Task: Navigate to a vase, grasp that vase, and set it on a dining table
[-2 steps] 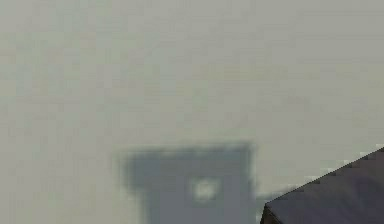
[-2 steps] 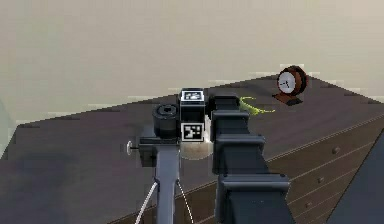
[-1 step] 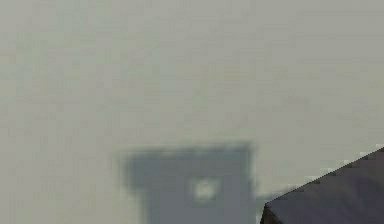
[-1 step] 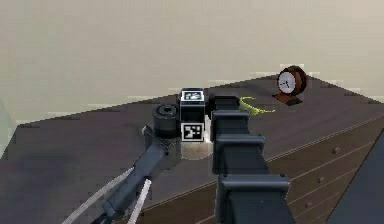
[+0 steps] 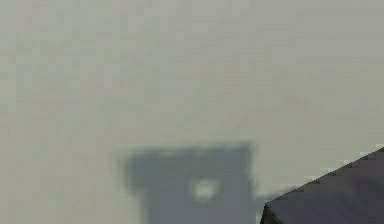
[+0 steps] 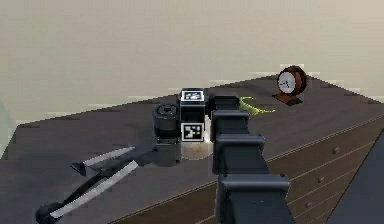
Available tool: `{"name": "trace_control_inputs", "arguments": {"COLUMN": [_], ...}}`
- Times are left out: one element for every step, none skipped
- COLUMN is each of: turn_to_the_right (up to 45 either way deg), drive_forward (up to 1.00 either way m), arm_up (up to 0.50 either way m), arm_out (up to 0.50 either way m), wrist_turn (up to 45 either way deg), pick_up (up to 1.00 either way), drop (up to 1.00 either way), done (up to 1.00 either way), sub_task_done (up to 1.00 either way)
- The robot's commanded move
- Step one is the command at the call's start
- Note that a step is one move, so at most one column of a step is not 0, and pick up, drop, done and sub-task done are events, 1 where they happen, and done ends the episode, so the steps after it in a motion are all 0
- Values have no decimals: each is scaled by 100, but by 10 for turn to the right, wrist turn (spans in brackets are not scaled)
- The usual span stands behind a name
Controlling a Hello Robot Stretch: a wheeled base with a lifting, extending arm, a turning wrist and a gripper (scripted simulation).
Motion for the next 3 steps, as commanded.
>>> {"name": "trace_control_inputs", "arguments": {"turn_to_the_right": [0,0,0], "drive_forward": [0,0,0], "arm_up": [0,0,0], "arm_out": [0,0,0], "wrist_turn": [450,450,120], "pick_up": [0,0,0], "drop": [0,0,0], "done": [0,0,0], "sub_task_done": [0,0,0]}}
